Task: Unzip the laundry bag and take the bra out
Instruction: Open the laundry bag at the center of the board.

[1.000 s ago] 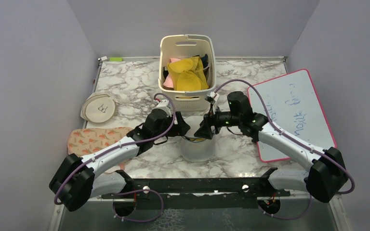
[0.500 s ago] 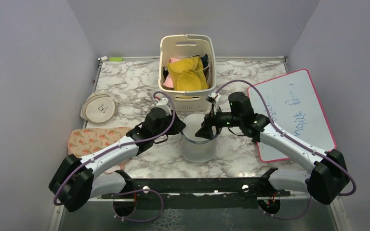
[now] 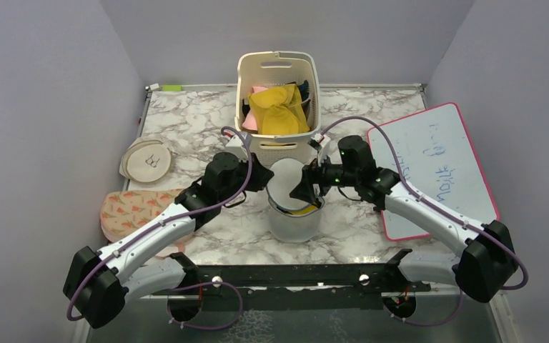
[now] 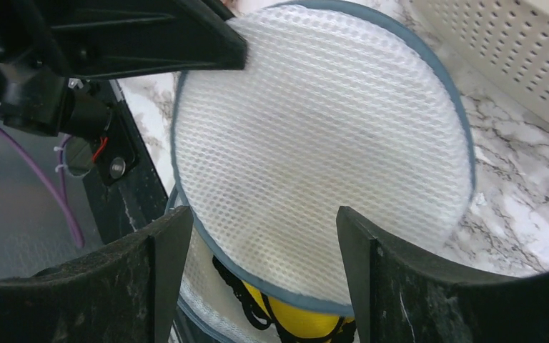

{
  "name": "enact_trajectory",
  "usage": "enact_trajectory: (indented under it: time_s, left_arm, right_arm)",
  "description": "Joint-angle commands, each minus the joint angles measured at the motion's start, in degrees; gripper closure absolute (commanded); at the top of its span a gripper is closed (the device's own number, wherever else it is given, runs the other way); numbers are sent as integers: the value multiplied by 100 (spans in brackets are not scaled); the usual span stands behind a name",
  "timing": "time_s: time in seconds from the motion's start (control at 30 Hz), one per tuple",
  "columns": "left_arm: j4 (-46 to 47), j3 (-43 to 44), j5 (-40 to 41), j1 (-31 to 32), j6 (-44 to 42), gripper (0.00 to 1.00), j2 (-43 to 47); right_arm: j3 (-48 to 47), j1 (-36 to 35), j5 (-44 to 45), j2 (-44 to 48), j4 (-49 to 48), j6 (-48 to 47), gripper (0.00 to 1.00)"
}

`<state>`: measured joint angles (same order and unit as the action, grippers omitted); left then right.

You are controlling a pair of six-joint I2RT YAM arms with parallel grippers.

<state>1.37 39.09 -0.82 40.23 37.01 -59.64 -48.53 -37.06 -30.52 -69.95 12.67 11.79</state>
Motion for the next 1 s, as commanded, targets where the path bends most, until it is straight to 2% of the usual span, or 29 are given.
enact_trajectory:
  time_s: [0.0, 0.07, 0.13, 0.37, 0.53, 0.7, 0.9, 0.97]
  left_arm:
    - [-350, 413, 353, -13, -151, 99, 283]
    - [-360, 510, 356, -15, 1, 100, 331]
    - [-363, 564, 344, -15, 263, 100, 345]
    - [-914, 853, 466, -15, 1278, 100, 141]
    - [-1047, 897, 601, -15, 1542, 100, 111]
    - [-1084, 916, 679, -15, 1587, 100, 125]
    - [-1124, 966, 674, -16, 1615, 100, 72]
    - [-1029, 969, 608, -15, 1530, 100, 72]
  right_arm:
    - [-369, -12, 238, 173, 11, -5, 27]
    - [-374, -69, -23, 208, -86, -141, 26]
    - [-394, -350, 197, 271, -108, -335, 24]
    - [-629, -1702, 2780, 313, -9, -651, 22]
    - [-839, -2462, 4036, -8, -40, -861, 22]
    - [-1193, -2823, 5289, -522, 275, -863, 33]
    - [-1293, -2902, 5312, -764, 241, -959, 43]
    - [-1324, -2911, 5258, -829, 300, -940, 55]
